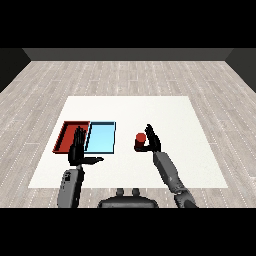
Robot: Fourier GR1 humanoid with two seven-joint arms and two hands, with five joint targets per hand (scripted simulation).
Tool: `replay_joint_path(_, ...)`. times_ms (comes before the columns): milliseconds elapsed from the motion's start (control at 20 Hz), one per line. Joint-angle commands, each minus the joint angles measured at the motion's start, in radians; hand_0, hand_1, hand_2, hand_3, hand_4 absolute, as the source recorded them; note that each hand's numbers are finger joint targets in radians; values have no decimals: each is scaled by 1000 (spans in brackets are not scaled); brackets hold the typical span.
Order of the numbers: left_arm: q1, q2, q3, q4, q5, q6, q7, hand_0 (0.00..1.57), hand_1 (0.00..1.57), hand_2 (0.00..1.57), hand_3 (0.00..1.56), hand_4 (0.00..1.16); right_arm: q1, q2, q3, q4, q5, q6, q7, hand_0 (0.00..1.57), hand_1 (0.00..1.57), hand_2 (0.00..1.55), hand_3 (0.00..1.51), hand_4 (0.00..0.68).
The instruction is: Pick the red can and put it in the red box
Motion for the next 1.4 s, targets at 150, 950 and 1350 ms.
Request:
replay_joint_path(150,-10,30,31,-5,35,-31,22,0,0,0,0,0,-100,2,-2,148,-49,24,-67,0,0,0,0,0)
replay_joint_path(950,-1,37,43,5,42,-38,-14,0,0,0,0,0,-244,2,227,403,-269,-37,-172,0,0,0,0,0)
replay_joint_path(1350,-57,7,21,-11,5,30,43,0,0,0,0,0,-231,2,217,377,-263,-260,-140,1262,1262,1324,1280,269)
